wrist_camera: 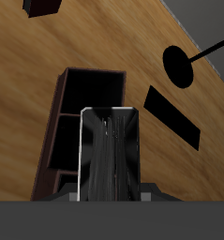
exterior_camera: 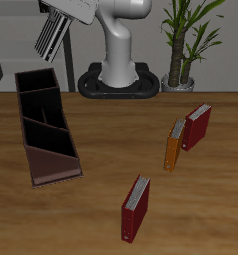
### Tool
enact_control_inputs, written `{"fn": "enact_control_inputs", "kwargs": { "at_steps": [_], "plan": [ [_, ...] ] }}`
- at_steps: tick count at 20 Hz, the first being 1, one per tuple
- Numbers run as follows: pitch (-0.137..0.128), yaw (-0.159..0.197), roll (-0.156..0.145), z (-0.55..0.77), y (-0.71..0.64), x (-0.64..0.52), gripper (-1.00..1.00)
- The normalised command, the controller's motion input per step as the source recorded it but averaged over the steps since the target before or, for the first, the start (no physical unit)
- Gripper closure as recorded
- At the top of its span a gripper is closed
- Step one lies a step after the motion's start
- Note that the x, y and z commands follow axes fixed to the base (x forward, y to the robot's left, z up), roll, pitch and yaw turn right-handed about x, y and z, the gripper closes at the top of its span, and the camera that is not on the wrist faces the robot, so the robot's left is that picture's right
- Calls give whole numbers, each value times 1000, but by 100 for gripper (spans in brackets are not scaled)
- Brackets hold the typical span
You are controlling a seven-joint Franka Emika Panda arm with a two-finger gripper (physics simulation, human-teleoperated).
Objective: Place the striped book into the right desk caddy's back compartment
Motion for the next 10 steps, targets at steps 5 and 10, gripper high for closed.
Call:
{"fn": "enact_control_inputs", "kwargs": {
  "at_steps": [5,10],
  "plan": [
    [26,-50,-13,-2,-100,135,100],
    [8,-31,13,0,37,159,100]
  ]
}}
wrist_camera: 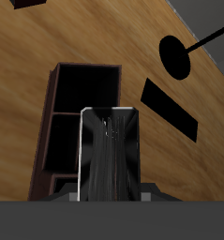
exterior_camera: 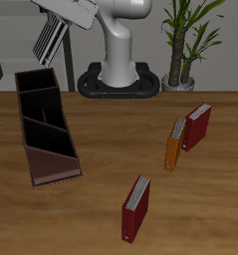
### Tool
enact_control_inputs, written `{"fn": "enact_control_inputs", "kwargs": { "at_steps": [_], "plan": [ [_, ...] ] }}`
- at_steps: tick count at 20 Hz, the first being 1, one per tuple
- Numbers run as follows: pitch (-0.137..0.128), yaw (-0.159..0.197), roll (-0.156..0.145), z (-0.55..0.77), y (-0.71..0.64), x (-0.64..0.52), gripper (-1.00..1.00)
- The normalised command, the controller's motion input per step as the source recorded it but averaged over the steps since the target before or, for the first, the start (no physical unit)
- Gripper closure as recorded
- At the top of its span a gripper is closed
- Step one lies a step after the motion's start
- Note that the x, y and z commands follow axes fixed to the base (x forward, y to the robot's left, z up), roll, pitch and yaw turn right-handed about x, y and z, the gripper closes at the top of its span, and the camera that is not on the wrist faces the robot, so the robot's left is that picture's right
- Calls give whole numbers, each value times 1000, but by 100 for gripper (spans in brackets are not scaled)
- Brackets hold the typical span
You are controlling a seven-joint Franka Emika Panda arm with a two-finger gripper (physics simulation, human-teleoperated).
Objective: Place the striped book into the right desk caddy's back compartment
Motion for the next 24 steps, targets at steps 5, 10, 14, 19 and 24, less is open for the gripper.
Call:
{"fn": "enact_control_inputs", "kwargs": {
  "at_steps": [5,10,14,19,24],
  "plan": [
    [5,-31,10,1,35,166,100],
    [16,-10,19,-88,79,74,100],
    [6,-28,-2,7,-37,132,100],
    [8,-20,-10,-23,-2,66,100],
    [14,-8,-4,-86,-27,22,100]
  ]
}}
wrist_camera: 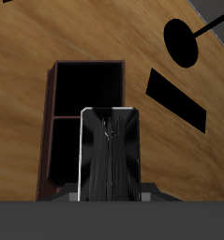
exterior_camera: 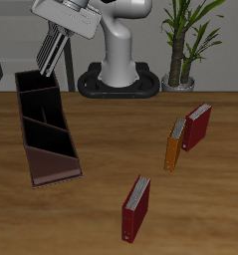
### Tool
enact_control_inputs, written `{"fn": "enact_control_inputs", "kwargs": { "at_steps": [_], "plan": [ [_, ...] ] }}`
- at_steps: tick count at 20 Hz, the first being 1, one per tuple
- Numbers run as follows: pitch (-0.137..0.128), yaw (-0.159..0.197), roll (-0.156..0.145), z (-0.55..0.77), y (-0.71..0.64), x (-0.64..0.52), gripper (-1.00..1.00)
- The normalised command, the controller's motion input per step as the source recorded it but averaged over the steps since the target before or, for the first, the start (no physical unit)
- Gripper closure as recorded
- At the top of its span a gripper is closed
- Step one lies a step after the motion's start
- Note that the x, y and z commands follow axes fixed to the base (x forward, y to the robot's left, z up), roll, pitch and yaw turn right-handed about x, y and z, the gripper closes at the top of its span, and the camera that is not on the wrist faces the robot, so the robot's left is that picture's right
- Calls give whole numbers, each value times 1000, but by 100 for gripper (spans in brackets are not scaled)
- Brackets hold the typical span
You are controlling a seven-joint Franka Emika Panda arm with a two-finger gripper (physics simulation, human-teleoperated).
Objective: Place the striped book into the right desk caddy's back compartment
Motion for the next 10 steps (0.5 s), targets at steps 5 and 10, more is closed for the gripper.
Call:
{"fn": "enact_control_inputs", "kwargs": {
  "at_steps": [5,10],
  "plan": [
    [10,-15,-10,-71,-64,43,100],
    [22,-24,-12,-115,-60,48,100]
  ]
}}
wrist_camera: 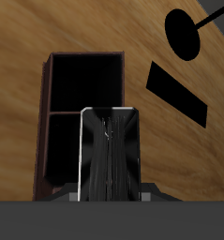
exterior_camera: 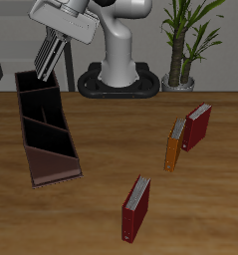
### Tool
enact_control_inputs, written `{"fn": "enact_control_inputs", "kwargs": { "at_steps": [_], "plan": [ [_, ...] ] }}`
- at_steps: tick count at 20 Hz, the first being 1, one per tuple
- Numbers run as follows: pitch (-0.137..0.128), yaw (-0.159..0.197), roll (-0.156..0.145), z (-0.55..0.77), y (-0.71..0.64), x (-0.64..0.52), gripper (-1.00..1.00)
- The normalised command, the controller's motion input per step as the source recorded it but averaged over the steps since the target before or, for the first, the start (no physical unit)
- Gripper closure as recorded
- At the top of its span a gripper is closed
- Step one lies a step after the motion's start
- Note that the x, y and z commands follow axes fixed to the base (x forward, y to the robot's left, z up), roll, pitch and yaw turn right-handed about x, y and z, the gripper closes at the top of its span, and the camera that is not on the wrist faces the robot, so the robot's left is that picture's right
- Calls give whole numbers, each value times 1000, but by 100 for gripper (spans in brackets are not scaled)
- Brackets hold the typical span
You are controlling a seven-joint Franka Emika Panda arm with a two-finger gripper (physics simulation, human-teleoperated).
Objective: Place the striped book into the right desk caddy's back compartment
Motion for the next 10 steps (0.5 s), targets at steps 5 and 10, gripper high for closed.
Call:
{"fn": "enact_control_inputs", "kwargs": {
  "at_steps": [5,10],
  "plan": [
    [15,-16,-11,-109,-47,50,100],
    [16,-7,-2,-110,-1,41,100]
  ]
}}
